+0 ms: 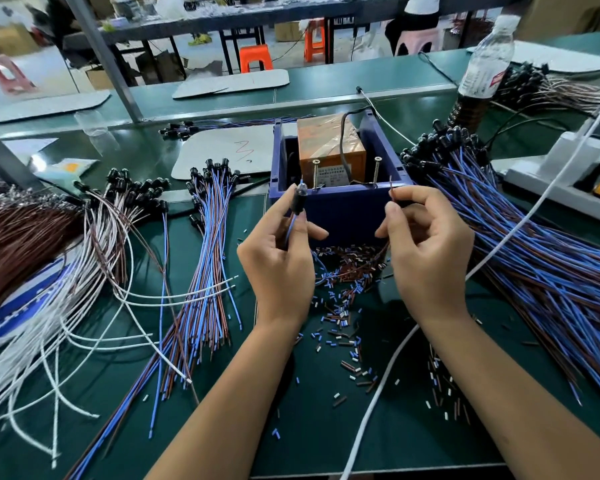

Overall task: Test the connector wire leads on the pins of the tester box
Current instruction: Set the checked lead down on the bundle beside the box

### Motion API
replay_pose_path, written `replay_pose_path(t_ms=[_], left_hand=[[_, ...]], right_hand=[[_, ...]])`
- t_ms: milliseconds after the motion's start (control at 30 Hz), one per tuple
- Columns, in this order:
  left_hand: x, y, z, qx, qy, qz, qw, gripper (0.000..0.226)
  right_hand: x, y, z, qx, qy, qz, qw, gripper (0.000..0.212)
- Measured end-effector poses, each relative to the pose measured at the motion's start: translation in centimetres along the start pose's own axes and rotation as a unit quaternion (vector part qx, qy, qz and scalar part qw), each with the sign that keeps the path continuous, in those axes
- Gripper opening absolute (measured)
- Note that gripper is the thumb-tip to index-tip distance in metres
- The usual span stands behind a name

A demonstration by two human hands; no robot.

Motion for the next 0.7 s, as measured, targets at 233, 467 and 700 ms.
replay_pose_path(t_ms=[233, 467, 700], left_hand=[[0.6, 1.4, -0.4, 0.003, -0.057, 0.024, 0.998, 0.059], [0.6, 0.0, 0.0, -0.020, -0.047, 0.045, 0.998, 0.032], [0.4, -0.4, 0.0, -0.029, -0.030, 0.060, 0.997, 0.031]], right_hand=[[-0.3, -0.3, -0.8, -0.063, 0.062, 0.085, 0.992, 0.023], [0.4, -1.2, -1.0, -0.098, 0.039, 0.103, 0.989, 0.025], [0.4, -1.6, -1.0, -0.101, 0.031, 0.105, 0.989, 0.024]])
Point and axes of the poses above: each hand's wrist, its own z-axis away from the middle knuckle, its own x-axis out of the palm, y = z × x, the point moved 4 cm from there along -z, towards the middle knuckle
